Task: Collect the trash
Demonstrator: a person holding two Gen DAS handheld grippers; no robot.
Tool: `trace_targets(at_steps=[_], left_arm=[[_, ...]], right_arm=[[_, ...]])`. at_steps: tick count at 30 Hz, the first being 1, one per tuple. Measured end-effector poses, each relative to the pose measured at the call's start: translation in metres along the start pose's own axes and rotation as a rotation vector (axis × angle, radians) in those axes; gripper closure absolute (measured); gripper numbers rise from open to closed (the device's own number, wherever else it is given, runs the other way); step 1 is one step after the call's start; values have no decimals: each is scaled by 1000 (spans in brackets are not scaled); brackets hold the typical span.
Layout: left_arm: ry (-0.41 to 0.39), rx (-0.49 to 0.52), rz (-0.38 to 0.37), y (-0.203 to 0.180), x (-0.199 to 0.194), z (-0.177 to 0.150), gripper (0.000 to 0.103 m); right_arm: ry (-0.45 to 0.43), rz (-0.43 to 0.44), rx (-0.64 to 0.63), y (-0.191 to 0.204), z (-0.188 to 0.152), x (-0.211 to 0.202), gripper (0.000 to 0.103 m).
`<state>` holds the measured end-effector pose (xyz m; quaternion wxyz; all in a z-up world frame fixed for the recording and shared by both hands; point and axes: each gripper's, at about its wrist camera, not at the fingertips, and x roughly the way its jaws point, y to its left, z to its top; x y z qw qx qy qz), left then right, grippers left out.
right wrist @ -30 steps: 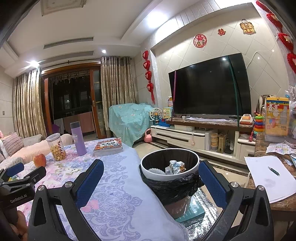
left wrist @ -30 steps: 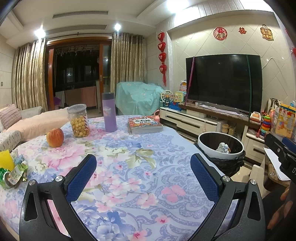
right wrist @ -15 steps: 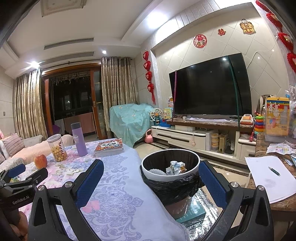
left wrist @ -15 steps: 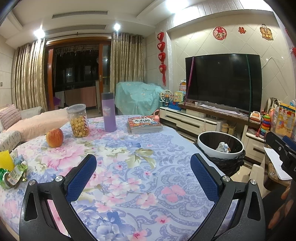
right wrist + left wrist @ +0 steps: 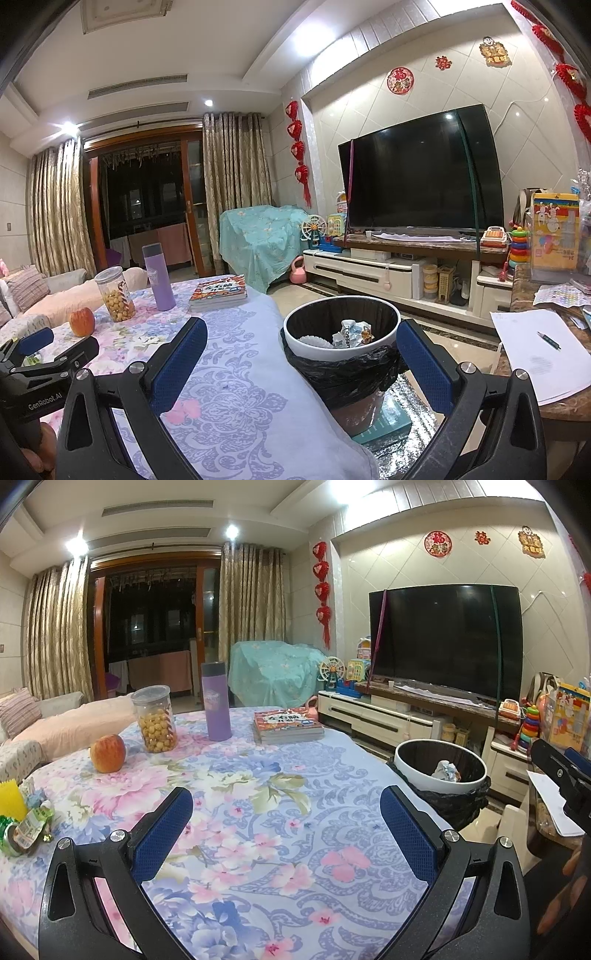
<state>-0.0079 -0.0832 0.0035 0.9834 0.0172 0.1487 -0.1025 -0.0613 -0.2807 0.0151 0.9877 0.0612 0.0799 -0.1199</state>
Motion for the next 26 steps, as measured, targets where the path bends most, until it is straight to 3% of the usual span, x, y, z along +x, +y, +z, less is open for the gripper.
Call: trace_targets(at_steps=[26], left_arm=[[33, -20, -29, 10, 18, -4, 0]], right_arm=[[39, 14, -3, 0, -6, 15, 0]])
